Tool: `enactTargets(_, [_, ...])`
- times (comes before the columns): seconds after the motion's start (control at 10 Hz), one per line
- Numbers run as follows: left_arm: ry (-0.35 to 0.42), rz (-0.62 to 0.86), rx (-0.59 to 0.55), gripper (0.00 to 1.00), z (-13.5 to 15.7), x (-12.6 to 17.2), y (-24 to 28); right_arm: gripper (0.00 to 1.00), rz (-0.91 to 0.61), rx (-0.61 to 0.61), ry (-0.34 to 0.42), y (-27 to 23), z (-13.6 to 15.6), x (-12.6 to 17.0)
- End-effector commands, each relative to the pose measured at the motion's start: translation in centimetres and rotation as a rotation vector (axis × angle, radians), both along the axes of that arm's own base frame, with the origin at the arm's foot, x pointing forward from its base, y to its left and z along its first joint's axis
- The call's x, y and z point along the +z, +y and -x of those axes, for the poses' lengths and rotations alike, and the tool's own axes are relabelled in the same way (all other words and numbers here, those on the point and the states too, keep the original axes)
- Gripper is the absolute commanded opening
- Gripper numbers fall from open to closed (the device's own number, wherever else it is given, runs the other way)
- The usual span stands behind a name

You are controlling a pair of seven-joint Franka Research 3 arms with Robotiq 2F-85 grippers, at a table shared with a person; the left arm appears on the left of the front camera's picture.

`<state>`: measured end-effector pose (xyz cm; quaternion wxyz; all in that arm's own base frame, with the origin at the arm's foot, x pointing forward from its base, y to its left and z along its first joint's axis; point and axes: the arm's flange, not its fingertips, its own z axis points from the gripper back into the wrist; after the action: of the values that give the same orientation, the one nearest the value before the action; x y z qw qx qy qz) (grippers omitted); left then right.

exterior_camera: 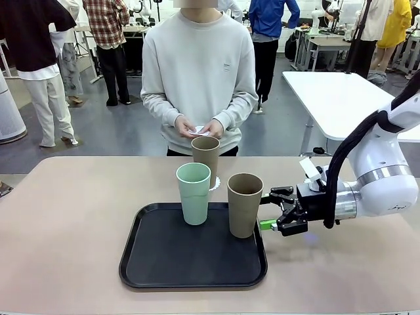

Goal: Place coasters on the table and set cups on them.
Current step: Take one Reusable plastic cup from the Flat Tray and place it on a coaster set by the human.

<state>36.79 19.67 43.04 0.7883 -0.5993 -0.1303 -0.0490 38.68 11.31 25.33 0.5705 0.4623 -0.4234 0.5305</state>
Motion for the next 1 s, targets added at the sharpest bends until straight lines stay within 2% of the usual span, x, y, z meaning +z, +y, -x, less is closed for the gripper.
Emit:
enactTargets(0.0, [-0.006, 0.005, 0.000, 1.00, 0.0, 0.2, 0.1, 1.00, 0.006, -0.033, 0.020, 1.3, -1.0, -0.5])
enactTargets(0.4, [-0.006, 0.005, 0.000, 1.00, 0.0, 0.2, 0.1, 1.00, 0.005, -0.052, 0.026, 2.0, -2.1, -0.6])
enactTargets(0.9, [-0.006, 0.005, 0.000, 1.00, 0.0, 0.2, 0.1, 1.00, 0.014, -0.030, 0.048, 3.8, -2.0, -1.4])
